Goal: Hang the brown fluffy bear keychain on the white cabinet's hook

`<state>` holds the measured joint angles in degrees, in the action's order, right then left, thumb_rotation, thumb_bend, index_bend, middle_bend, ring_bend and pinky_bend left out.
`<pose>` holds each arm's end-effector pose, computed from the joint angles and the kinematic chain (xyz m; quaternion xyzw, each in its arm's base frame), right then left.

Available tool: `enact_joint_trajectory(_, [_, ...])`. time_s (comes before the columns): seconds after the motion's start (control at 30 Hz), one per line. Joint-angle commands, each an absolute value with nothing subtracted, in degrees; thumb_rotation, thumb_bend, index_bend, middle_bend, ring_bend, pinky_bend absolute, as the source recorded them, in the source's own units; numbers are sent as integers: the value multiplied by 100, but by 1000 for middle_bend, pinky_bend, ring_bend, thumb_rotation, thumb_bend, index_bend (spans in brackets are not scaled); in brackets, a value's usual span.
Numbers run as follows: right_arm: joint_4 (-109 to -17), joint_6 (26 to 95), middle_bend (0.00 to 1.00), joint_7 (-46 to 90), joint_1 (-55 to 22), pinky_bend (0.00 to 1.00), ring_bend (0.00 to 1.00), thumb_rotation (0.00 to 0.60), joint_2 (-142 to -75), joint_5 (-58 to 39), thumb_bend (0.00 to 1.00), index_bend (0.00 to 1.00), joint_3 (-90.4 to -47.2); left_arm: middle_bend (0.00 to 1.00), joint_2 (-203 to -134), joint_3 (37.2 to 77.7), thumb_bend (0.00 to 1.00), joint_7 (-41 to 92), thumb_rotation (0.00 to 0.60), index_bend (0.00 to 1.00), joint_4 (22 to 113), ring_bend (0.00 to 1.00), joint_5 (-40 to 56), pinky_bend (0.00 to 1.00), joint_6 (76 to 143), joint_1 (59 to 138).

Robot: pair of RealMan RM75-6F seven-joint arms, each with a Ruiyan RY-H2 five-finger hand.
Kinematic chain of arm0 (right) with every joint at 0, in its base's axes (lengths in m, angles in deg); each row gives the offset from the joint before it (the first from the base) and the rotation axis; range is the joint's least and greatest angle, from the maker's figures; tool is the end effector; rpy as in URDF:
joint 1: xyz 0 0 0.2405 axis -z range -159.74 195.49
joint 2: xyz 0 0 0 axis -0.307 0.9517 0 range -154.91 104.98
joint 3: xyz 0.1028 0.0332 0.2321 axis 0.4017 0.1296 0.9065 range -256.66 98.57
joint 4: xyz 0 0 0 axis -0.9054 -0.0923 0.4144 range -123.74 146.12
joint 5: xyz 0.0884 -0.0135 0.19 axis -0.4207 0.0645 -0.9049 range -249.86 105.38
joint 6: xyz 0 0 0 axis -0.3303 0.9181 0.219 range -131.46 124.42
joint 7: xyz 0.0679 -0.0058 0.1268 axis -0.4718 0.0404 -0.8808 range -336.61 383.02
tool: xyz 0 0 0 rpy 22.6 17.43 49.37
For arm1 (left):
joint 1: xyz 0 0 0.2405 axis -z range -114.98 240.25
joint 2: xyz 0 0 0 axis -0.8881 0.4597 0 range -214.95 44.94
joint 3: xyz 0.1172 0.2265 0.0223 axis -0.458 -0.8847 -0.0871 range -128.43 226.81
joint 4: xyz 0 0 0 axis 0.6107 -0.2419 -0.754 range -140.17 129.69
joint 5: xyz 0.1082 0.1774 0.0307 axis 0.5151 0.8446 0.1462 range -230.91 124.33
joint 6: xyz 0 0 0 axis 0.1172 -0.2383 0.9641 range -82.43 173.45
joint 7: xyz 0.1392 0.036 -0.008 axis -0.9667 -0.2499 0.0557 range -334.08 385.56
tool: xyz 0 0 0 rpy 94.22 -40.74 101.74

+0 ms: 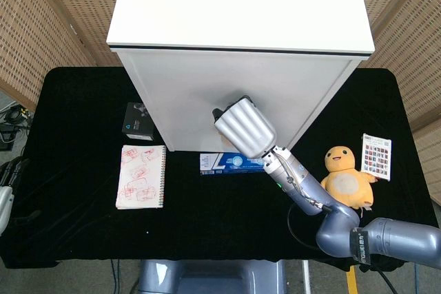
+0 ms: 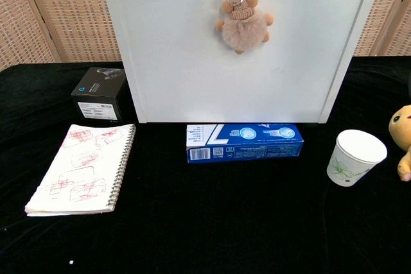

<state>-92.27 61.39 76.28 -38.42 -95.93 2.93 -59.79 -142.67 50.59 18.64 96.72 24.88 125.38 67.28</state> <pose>0.0163 -0.3512 0.1111 0.7388 0.0716 0.4393 0.5060 -0.3108 0.1703 0.1698 -0.5918 -0.4325 -0.3089 0.6060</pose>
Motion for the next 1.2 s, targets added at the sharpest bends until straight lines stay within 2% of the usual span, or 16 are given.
enact_joint_trajectory(0.03, [-9201,6212,965,7621,-3837,1000,978,600,-9627,323,315,673,-5975,0,-14261,5060,0,1880,600,0,9670,0,2488,0,12541,6725])
enact_joint_trajectory(0.3, [-9435,6425,966,7359,-3706,1000,980,600,-9421,798,308,684,-6058,0,-14264,5048,0,1875,600,0,9671,0,2516,0,12530,6732])
enact_joint_trajectory(0.53, [-9816,6809,966,6932,-3248,1000,980,600,-8899,1395,308,686,-6286,0,-14248,5028,0,1917,600,0,9684,0,2575,0,12570,6709])
enact_joint_trajectory(0.73, [-9719,7756,948,5905,-2269,1000,973,600,-8353,2291,302,687,-6868,0,-14209,4989,0,2001,600,0,9691,0,2686,0,12604,6686])
enact_joint_trajectory(0.9, [-9178,8556,862,5056,-1446,1000,914,600,-8133,2802,275,661,-7380,0,-14202,4947,0,2014,600,0,9715,0,2808,0,12663,6658])
enact_joint_trajectory(1.0, [-8670,9042,796,4596,-962,998,843,600,-8234,2906,249,603,-7608,0,-14209,4909,0,2007,600,0,9742,0,2921,0,12699,6645])
enact_joint_trajectory(1.03, [-8567,9107,742,4507,-869,969,781,600,-8263,2880,221,563,-7649,0,-14212,4899,0,1998,600,0,9745,0,2947,0,12711,6639])
enact_joint_trajectory(1.1, [-8297,9174,592,4148,-527,795,613,600,-8287,2520,130,451,-7778,0,-14225,4852,0,1973,600,0,9765,0,3055,0,12776,6603])
enact_joint_trajectory(1.17, [-8185,9103,343,3910,-330,457,326,600,-8306,2282,23,268,-7870,0,-14240,4826,0,1957,600,0,9765,0,3133,0,12841,6571])
enact_joint_trajectory(1.2, [-8171,8998,259,3791,-204,361,231,600,-8311,2045,7,207,-7916,0,-14251,4811,0,1945,600,0,9760,0,3184,0,12879,6554])
